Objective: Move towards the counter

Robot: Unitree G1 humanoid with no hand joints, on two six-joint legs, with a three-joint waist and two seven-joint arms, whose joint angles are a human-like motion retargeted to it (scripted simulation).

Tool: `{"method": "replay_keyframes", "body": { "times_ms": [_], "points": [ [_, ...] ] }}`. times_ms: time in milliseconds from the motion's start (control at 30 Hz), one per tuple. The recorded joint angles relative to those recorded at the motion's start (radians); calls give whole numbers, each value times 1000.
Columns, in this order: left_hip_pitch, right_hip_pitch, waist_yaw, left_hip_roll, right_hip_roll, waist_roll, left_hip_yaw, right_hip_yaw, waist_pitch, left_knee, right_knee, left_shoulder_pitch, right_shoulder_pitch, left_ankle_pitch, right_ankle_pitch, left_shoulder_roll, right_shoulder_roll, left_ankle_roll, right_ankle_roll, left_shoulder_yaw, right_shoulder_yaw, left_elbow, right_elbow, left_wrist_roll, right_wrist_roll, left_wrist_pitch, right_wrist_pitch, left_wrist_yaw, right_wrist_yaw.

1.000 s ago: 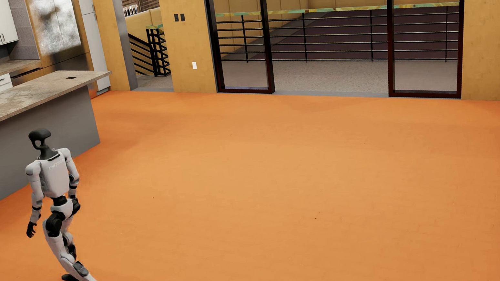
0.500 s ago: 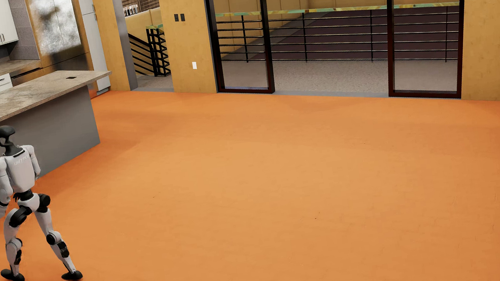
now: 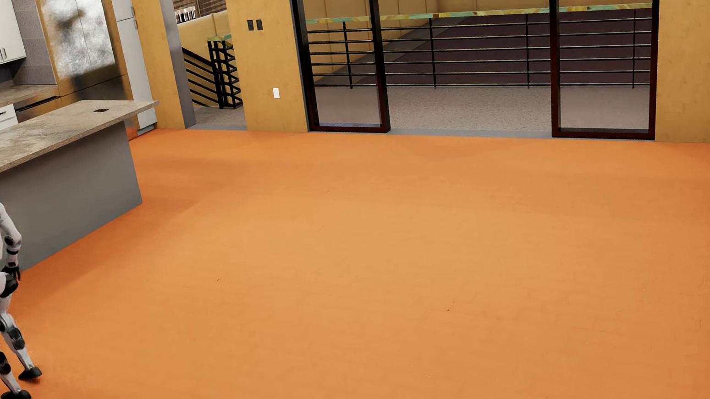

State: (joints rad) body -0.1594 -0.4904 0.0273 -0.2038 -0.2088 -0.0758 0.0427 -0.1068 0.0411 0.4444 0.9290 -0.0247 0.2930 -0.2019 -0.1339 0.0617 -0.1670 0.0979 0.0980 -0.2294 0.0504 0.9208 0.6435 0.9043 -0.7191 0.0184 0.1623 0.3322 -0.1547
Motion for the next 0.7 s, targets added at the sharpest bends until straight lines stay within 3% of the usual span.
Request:
{"method": "replay_keyframes", "body": {
  "times_ms": [67,100,133,200,300,367,467,533,567,633,700],
  "points": [
    [67,-26,-15,-10,-1,0,-32,-46,-2,-29,-294,-42,-2,-29,15,3,1,1,-22,-24,20,-49,19,-12,-25,-27,1,7,30],
    [104,-26,-20,-12,15,1,-47,-54,-5,-53,-451,-57,-7,-37,42,3,-1,1,-2,-35,34,-71,32,-22,-48,-37,-1,8,52],
    [139,-16,-22,-13,34,3,-61,-52,-9,-74,-603,-69,-10,-43,67,1,-1,1,47,-47,39,-89,39,-32,-68,-44,-3,10,68],
    [202,-17,-26,-15,52,6,-85,-47,-14,-84,-729,-82,-7,-68,54,-6,11,-4,109,-70,19,-104,38,-44,-78,-46,-7,14,72],
    [291,0,-36,14,72,18,-112,-62,-29,-68,-639,-60,-11,-49,209,-6,44,-16,-17,-85,-5,-80,51,-54,-82,-23,-1,15,65],
    [314,36,-42,53,101,40,-114,-84,-43,1,-581,-21,-22,45,229,-2,66,-16,-68,-80,-17,-28,76,-54,-91,15,11,-1,67],
    [206,125,-53,147,168,84,-97,-143,-51,301,-571,30,-52,298,142,34,102,-90,-111,-106,-32,48,101,-26,-94,65,13,-104,62],
    [57,173,-59,264,214,114,-53,-197,-47,579,-560,40,-70,480,87,96,116,-234,-133,-159,-27,53,97,18,-92,47,-8,-172,55],
    [-18,196,-58,315,241,131,-45,-217,-44,690,-554,51,-75,515,60,125,116,-274,-139,-164,-24,40,107,21,-94,38,-33,-183,40],
    [-152,247,-50,325,290,157,-66,-237,-37,802,-543,93,-114,346,10,155,120,-242,-148,-98,-23,-9,131,-30,-103,56,-42,-163,20],
    [-246,297,-36,334,324,169,-69,-228,-31,741,-538,145,-162,155,-30,143,129,-215,-155,4,-34,-62,155,-114,-121,94,-40,-108,10]
  ]
}}
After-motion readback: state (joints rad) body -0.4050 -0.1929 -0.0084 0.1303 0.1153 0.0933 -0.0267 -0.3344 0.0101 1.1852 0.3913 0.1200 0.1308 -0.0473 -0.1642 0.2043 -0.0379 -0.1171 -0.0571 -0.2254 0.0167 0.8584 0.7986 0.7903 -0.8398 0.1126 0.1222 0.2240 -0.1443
